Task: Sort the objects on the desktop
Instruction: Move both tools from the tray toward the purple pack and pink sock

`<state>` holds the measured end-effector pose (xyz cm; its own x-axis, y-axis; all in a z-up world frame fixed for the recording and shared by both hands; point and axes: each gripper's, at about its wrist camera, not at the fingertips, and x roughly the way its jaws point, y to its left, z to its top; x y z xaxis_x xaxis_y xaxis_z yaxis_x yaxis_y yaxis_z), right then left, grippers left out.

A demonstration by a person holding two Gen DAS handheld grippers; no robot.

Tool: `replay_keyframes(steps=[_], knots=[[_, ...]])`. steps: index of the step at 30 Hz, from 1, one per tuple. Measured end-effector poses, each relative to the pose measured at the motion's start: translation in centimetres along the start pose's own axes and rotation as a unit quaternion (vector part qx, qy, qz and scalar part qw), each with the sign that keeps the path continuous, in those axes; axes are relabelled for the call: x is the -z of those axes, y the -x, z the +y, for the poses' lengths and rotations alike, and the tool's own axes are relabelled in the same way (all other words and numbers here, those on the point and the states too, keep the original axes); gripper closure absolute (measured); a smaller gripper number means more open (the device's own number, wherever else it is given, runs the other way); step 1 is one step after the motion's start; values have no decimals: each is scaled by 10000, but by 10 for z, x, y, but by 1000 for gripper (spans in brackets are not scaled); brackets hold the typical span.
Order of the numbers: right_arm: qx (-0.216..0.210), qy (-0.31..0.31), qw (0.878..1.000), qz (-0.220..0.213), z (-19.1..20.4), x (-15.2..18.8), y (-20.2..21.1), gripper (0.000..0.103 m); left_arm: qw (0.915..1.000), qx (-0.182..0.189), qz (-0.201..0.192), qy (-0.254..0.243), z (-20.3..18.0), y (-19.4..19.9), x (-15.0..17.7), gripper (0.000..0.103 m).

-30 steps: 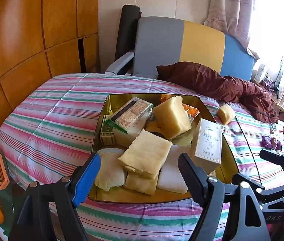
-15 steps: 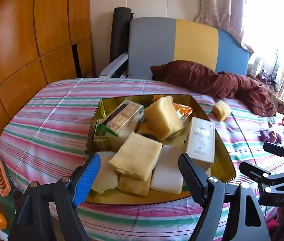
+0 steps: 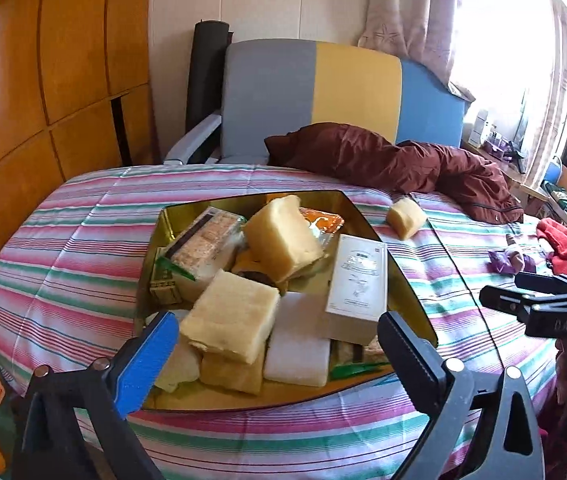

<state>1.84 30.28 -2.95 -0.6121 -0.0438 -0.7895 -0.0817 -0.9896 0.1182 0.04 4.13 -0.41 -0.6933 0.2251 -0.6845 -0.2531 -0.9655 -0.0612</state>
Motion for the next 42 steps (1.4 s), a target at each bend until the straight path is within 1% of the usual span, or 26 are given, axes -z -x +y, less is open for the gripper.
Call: replay_keyframes(steps=[2, 4, 6, 10, 13, 14, 17, 20, 23, 25, 26, 28, 30, 33, 35, 39, 42], knots=[[13, -135, 9999, 52, -10, -2, 1, 1, 10000, 53, 17, 37, -1, -1, -1, 9], [39, -289, 9995, 105, -23, -4, 2, 1, 9999, 69, 38, 133, 2, -2, -1, 10], [47, -500, 9986, 146, -37, -8, 5, 1, 9995, 168, 87, 234, 4, -3, -3, 10], [45, -1004, 9947, 193, -72, -17, 12, 1, 9995, 258, 115, 112, -2, -4, -5, 10], [58, -1347, 9908, 149, -101, -25, 20, 1, 9989, 454, 138, 35, -8, -4, -6, 13], [85, -1434, 9895, 126, -110, -28, 22, 1, 9985, 527, 172, 29, -11, -5, -6, 15], [319, -1767, 9837, 18, -148, -34, 30, 1, 9983, 552, 211, -14, -17, -7, -7, 15], [481, -2156, 9753, -67, -184, -34, 38, 2, 9978, 610, 267, -33, -22, -11, -9, 15], [659, -2537, 9650, -112, -222, -32, 43, 9, 9970, 683, 347, -98, -31, -15, -14, 17], [753, -2714, 9595, -107, -243, -32, 43, 23, 9965, 741, 327, -200, -40, -15, -17, 18], [811, -2792, 9568, -94, -254, -31, 42, 26, 9957, 825, 304, -283, -48, -14, -20, 18], [1010, -2949, 9502, -49, -276, -31, 38, 37, 9938, 993, 305, -390, -59, -15, -24, 18], [1259, -3070, 9433, 45, -297, -31, 30, 42, 9905, 1229, 348, -519, -77, -18, -30, 18], [1502, -3219, 9344, 285, -328, -30, 12, 43, 9860, 1433, 463, -722, -101, -25, -34, 18], [1599, -3227, 9318, 451, -341, -30, 1, 45, 9825, 1550, 590, -847, -119, -33, -36, 18], [1708, -3158, 9308, 680, -356, -30, -21, 45, 9777, 1613, 811, -1075, -149, -48, -37, 22], [1696, -3131, 9318, 703, -364, -30, -33, 50, 9733, 1711, 936, -1210, -170, -59, -37, 22]])
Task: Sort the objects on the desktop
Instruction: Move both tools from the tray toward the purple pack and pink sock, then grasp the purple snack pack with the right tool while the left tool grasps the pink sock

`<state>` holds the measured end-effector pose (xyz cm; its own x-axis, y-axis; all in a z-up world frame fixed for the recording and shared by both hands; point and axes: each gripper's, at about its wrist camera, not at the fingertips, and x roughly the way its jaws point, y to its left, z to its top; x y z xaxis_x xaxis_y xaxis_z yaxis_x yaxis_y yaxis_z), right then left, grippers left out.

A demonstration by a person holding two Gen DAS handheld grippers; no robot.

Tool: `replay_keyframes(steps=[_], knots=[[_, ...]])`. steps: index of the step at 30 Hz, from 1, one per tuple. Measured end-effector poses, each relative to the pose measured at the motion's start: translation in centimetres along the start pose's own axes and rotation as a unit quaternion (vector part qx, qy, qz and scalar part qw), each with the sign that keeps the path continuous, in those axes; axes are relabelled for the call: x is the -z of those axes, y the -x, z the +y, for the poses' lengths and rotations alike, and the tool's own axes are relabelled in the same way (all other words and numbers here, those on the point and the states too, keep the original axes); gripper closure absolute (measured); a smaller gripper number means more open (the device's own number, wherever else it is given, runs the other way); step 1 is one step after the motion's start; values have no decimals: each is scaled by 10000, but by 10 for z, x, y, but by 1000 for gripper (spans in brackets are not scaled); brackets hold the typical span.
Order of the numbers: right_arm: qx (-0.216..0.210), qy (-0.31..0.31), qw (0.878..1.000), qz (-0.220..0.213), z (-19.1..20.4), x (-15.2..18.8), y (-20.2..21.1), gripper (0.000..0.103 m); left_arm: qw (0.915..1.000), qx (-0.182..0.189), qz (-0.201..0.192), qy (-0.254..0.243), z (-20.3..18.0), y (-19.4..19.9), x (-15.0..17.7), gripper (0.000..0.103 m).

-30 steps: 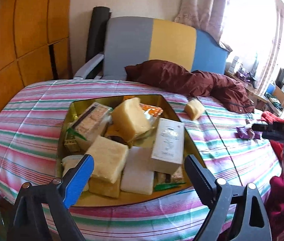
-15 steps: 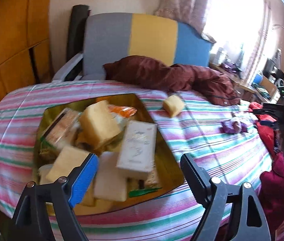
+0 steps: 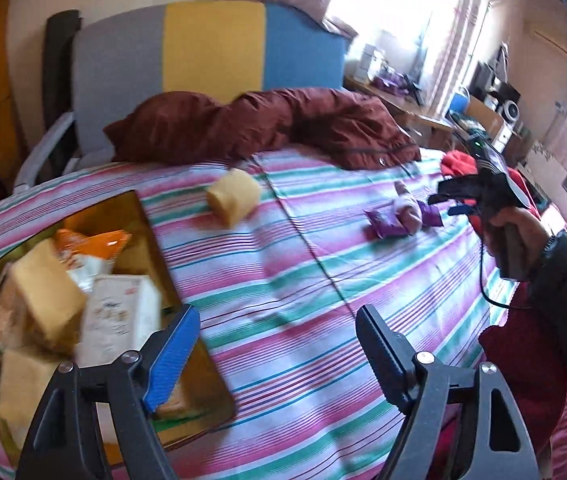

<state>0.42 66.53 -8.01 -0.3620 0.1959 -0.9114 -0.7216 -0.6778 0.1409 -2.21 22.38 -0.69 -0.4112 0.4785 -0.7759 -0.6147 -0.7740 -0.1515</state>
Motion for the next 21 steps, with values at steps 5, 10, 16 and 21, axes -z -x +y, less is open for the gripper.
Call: replay_keyframes(steps=[5, 10, 16, 21], knots=[[-61, 91, 9997, 223, 2, -3, -19, 56, 9994, 228, 246, -69, -22, -29, -12, 22], [-54, 212, 9994, 265, 4, -6, -27, 60, 9986, 253, 400, -218, -44, -55, -22, 26], [-56, 249, 9990, 368, 0, -6, -33, 63, 9973, 408, 576, -212, -60, -80, -33, 27], [36, 475, 9980, 408, 5, -3, -33, 65, 9963, 545, 563, -354, -78, -96, -48, 34]])
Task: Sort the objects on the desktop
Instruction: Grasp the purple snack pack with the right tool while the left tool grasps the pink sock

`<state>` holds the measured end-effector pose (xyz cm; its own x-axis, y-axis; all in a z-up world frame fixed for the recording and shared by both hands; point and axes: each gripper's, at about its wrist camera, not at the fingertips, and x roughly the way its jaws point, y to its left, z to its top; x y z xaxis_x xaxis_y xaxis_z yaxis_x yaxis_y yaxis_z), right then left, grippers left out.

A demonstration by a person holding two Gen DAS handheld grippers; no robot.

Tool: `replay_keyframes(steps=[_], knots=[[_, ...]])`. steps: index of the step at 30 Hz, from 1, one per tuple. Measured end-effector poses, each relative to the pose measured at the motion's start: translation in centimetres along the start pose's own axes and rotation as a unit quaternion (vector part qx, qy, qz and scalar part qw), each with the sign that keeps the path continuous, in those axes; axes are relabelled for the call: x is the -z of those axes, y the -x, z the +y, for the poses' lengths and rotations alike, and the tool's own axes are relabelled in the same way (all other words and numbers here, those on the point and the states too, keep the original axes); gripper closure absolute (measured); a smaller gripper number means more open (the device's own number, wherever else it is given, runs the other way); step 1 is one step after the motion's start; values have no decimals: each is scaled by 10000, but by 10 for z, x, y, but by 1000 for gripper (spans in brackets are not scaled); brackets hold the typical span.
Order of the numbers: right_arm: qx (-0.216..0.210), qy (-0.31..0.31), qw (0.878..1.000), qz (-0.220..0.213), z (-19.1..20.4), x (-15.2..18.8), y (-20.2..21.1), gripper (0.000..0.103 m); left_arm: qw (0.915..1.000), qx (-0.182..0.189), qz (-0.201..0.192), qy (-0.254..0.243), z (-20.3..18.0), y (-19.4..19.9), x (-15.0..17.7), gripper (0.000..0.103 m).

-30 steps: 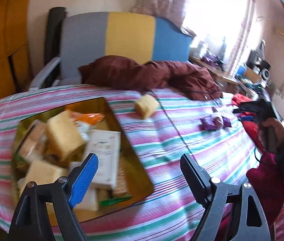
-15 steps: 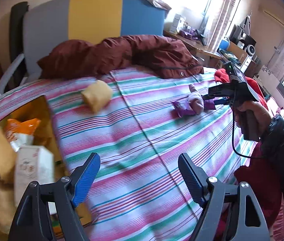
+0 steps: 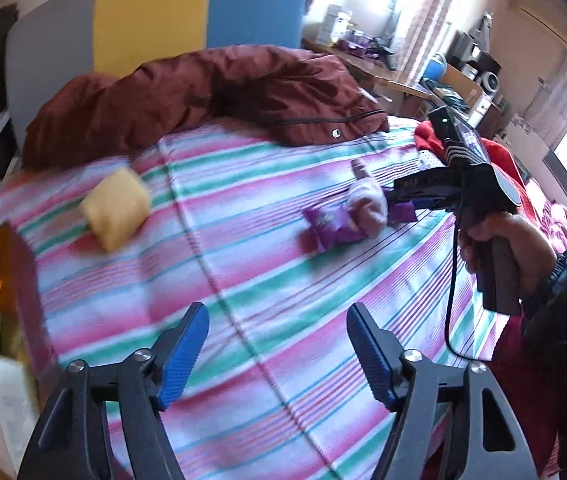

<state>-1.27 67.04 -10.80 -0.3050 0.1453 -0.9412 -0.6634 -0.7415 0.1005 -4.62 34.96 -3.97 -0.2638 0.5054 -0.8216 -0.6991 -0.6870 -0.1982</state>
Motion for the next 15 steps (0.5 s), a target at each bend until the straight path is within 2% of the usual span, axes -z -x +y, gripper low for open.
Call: replay_keyframes(steps=[5, 9, 15], knots=[[17, -161, 9999, 14, -9, 1, 5, 66, 9981, 293, -93, -535, -28, -21, -25, 41], [25, -313, 9994, -162, -17, 1, 17, 66, 9942, 391, -15, -1006, -51, -46, -45, 52], [-45, -536, 9979, -364, -36, 0, 33, 66, 9894, 539, 100, -1345, -76, -86, -75, 53]])
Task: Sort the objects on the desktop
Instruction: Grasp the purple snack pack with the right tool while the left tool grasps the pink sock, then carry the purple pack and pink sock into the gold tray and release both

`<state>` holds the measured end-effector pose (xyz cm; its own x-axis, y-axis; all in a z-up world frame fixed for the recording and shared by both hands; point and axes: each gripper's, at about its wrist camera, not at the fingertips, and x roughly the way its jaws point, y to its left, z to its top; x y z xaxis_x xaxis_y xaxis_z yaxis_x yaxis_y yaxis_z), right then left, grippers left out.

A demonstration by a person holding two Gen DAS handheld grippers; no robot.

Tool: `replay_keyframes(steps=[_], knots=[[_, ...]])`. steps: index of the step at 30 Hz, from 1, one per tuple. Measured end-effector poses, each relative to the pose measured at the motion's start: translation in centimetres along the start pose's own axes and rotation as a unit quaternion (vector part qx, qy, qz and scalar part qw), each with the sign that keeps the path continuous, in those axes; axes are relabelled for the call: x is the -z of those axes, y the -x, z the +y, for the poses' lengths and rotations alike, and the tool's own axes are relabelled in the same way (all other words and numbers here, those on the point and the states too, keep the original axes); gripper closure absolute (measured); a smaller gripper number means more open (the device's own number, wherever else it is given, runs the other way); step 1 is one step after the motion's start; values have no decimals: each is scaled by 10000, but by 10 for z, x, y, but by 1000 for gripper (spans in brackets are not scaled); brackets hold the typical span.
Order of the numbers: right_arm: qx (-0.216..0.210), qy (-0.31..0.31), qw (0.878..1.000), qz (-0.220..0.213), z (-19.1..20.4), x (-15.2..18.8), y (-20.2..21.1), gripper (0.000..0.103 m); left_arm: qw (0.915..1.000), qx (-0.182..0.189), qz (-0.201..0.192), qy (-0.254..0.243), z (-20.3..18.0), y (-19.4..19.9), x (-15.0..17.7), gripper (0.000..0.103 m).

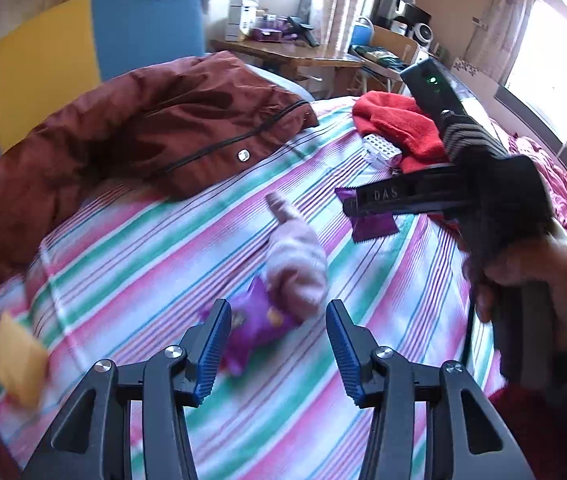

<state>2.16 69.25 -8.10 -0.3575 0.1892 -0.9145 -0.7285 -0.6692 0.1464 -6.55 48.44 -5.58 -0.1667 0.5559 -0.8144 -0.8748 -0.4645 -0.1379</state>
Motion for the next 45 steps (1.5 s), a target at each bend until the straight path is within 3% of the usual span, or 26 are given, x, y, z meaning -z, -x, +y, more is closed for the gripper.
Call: replay_keyframes(steps=[11, 14, 19, 28, 31, 36, 45], knots=[[-178, -158, 9997, -109, 9, -8, 1, 66, 9974, -46, 486, -532, -22, -76, -29, 53], [-150, -149, 9997, -138, 9, -7, 3, 66, 9962, -55, 623, -604, -26, -90, -27, 62], [-130, -127, 9998, -109, 10, -7, 2, 66, 9979, -22, 444, -467, -23, -90, -27, 72], [-148, 109, 9997, -134, 19, -7, 0, 66, 9999, 99, 36, 44, -1, -50, -15, 75], [-389, 384, 9982, -253, 32, -5, 4, 66, 9997, 67, -60, 213, 7, -31, -6, 75], [-524, 918, 9935, -413, 56, 2, 9, 66, 9989, -149, -292, 344, 16, 5, 10, 75], [-740, 1302, 9862, -711, 71, 10, 22, 66, 9928, -567, -837, 644, 33, 90, 43, 75]])
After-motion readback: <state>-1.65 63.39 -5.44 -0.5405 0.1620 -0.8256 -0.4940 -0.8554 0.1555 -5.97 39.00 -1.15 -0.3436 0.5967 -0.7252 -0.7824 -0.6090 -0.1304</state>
